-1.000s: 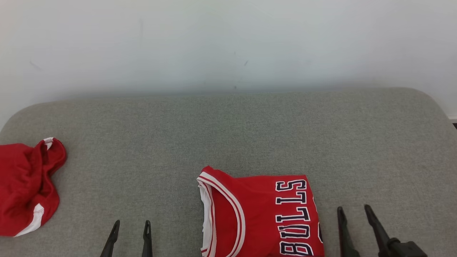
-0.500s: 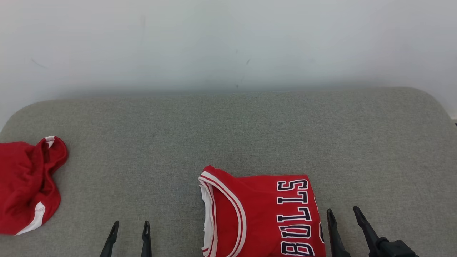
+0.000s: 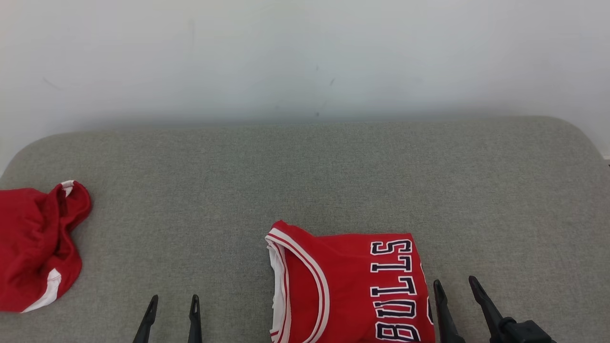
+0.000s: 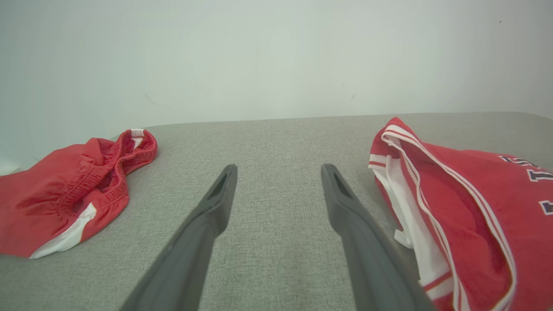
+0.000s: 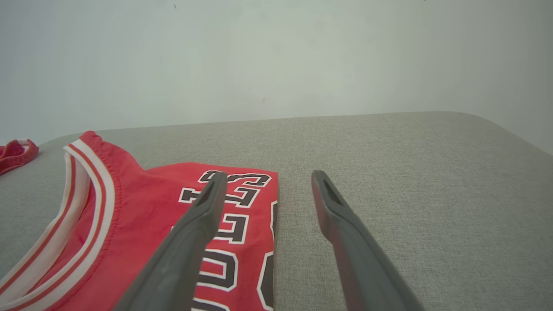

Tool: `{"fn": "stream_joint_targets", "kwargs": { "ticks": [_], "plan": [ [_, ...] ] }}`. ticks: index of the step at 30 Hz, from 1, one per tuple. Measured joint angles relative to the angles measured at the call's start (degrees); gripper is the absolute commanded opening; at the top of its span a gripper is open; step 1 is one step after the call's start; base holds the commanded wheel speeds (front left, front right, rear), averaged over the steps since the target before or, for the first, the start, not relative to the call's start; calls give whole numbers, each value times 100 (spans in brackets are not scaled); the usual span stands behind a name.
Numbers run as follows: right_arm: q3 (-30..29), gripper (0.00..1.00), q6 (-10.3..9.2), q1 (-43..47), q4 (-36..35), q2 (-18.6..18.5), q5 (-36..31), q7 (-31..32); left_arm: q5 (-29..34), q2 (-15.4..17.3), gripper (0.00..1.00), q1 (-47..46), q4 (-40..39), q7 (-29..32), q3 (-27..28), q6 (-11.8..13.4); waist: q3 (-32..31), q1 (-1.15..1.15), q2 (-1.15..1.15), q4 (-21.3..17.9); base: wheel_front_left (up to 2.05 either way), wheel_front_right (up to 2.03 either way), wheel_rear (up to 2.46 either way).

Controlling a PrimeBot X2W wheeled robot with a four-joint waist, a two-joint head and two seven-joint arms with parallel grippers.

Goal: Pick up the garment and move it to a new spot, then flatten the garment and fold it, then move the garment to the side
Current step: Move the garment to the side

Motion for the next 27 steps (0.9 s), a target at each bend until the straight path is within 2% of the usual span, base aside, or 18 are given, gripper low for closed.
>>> {"fn": "stream_joint_targets", "kwargs": {
  "ticks": [27],
  "plan": [
    [-19,100,0,-5,62,0,-20,0,-64,0,100,-1,-14,0,55,-1,33,0,0,4,0,0,0]
  ]
}}
